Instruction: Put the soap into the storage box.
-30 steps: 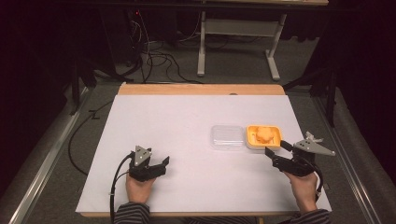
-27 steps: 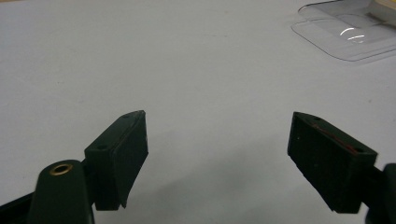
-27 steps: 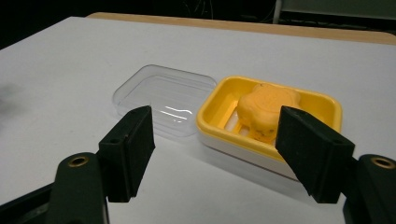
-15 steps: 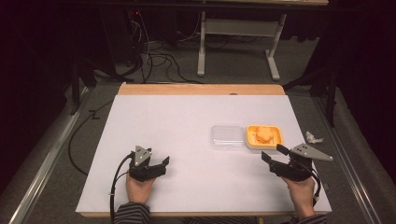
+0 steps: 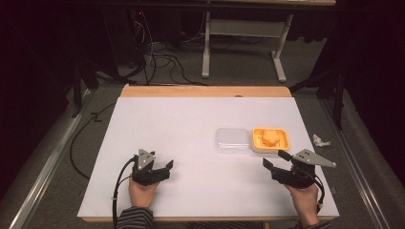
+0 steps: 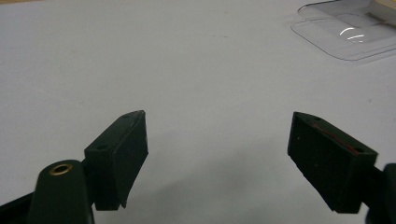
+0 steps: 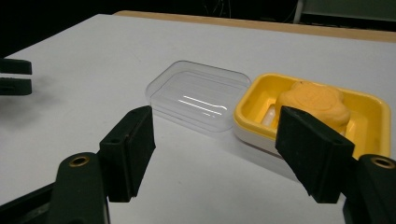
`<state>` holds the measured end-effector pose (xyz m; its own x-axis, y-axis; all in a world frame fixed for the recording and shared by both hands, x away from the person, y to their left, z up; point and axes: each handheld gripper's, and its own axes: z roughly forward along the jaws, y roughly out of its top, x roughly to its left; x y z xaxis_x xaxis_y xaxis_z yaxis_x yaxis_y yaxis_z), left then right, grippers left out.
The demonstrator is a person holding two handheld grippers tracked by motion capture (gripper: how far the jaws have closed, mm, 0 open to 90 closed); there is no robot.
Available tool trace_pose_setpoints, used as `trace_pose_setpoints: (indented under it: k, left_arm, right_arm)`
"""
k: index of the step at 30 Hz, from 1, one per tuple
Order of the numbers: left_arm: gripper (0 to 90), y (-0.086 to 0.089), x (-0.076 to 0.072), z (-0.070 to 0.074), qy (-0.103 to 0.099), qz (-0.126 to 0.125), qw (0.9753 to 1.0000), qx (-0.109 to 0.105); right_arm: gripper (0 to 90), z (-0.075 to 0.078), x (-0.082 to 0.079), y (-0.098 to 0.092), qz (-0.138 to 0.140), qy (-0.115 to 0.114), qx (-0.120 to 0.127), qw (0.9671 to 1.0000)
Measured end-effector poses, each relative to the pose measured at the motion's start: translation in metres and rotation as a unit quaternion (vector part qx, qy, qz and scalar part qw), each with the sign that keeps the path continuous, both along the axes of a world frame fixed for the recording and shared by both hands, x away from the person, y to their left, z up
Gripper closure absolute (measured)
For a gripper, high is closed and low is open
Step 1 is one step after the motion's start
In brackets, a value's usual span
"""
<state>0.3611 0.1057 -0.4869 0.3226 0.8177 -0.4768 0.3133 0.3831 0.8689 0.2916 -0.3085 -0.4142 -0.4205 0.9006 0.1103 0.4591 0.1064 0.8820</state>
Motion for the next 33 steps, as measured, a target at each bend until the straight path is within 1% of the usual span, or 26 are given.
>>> trace_pose_setpoints:
  k: [2,4,6,9,12,14,16,18,21,25,30,32,33]
  left_arm:
    - [20.8,0.0,0.0,0.0,0.0,0.0,1.0,0.001]
    - [20.8,0.0,0.0,0.0,0.0,0.0,1.0,0.0]
    - [20.8,0.0,0.0,0.0,0.0,0.0,1.0,0.0]
    - [20.8,0.0,0.0,0.0,0.001,0.0,1.0,0.0]
    - [20.8,0.0,0.0,0.0,0.0,0.0,1.0,0.001]
    - [20.8,0.0,0.0,0.0,0.001,0.001,1.0,-0.001]
    - [20.8,0.0,0.0,0.0,0.001,0.0,1.0,-0.002]
    - [20.8,0.0,0.0,0.0,0.001,0.0,1.0,-0.002]
    - [20.8,0.0,0.0,0.0,0.001,0.0,1.0,-0.001]
    - [20.9,0.0,0.0,0.0,0.0,0.001,1.0,0.001]
    - [20.9,0.0,0.0,0.0,0.001,0.0,1.0,0.003]
    - [20.9,0.0,0.001,0.0,0.002,0.0,1.0,-0.001]
    - [20.8,0.0,0.001,0.0,0.003,0.0,1.0,0.0]
  right_arm:
    - [29.0,0.0,0.0,0.002,0.0,0.001,-0.002,1.0]
    - [29.0,0.0,0.0,0.002,-0.001,-0.003,-0.003,1.0]
    - [29.0,0.001,-0.001,0.004,-0.002,-0.003,0.001,1.0]
    - [28.9,0.001,-0.001,0.006,-0.002,-0.006,-0.002,1.0]
    - [28.9,0.0,-0.002,0.008,0.0,-0.004,0.002,1.0]
    - [28.9,-0.001,-0.002,0.009,0.003,-0.003,0.002,1.0]
    - [29.0,-0.002,-0.001,0.011,0.006,-0.002,-0.004,1.0]
    - [29.0,-0.003,-0.001,0.013,0.007,0.003,-0.002,1.0]
    - [29.1,-0.004,-0.001,0.016,0.012,0.002,-0.007,0.9999]
    - [29.2,-0.006,0.001,0.021,0.018,0.006,-0.006,0.9998]
    - [29.1,-0.006,0.003,0.027,0.025,0.003,-0.012,0.9996]
    - [29.1,-0.006,0.004,0.029,0.027,0.005,-0.012,0.9995]
    - [29.2,-0.006,0.005,0.03,0.029,0.006,-0.015,0.9994]
